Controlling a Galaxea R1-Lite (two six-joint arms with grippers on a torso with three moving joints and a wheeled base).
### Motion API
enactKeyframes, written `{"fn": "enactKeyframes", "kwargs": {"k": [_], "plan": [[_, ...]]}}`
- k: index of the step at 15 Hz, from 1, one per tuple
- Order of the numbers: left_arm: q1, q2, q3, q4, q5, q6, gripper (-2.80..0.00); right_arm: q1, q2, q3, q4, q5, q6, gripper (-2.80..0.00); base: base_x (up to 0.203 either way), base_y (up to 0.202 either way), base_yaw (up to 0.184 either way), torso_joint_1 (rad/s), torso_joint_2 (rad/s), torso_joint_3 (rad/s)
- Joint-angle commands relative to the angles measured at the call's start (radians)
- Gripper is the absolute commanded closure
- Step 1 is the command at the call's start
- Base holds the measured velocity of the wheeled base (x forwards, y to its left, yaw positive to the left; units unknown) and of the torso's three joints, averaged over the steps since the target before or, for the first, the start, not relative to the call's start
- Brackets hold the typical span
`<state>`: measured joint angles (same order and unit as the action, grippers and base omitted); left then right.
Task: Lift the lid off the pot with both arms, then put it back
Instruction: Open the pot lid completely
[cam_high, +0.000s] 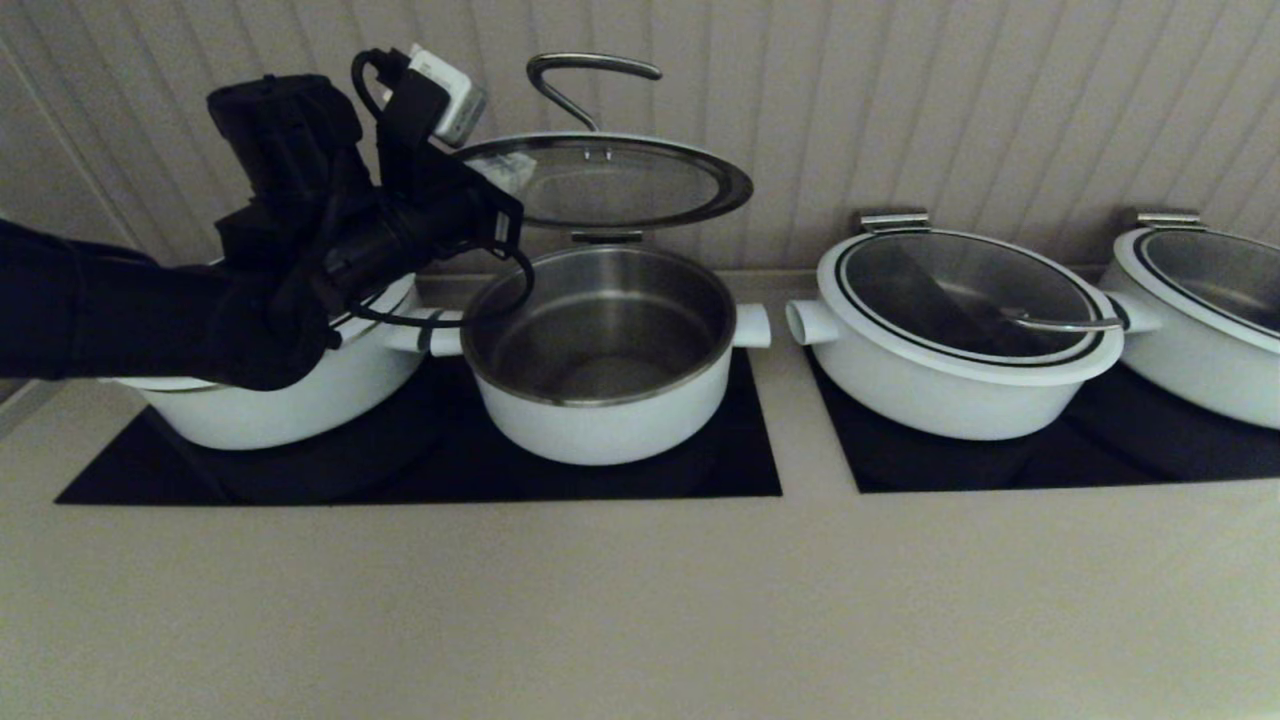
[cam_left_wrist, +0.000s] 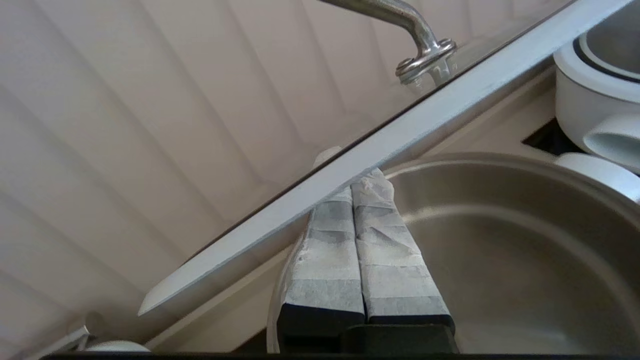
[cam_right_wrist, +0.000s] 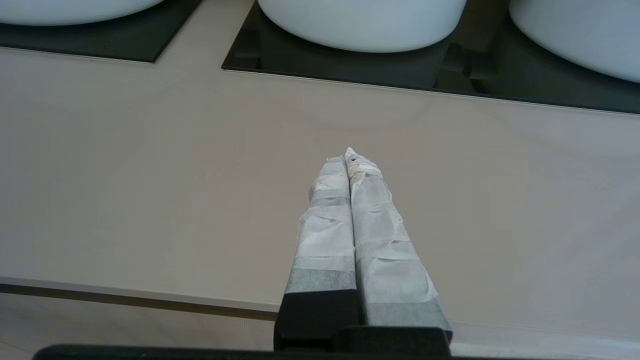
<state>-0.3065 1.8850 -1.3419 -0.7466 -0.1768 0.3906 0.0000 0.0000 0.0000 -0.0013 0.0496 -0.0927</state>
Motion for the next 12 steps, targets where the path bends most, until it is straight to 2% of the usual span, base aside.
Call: {"fn": "enactKeyframes", "kwargs": {"k": [1,8,12], "plan": [[0.0,0.019,-0.027,-0.005,-0.001,0.002,0.0,0.0,0.002,0.0,0.0,0.001,-0.001,0.0,0.0,0.0,0.0,0.0,0.0,0.0],[0.001,0.086,-0.208,-0.005,-0.002,0.002,0.0,0.0,0.002,0.0,0.0,0.001,-0.001,0.0,0.0,0.0,0.0,0.0,0.0,0.0],[0.003,0.098,-0.241,-0.005,-0.001,0.011,0.0,0.0,0.002,0.0,0.0,0.001,-0.001,0.0,0.0,0.0,0.0,0.0,0.0,0.0]]}}
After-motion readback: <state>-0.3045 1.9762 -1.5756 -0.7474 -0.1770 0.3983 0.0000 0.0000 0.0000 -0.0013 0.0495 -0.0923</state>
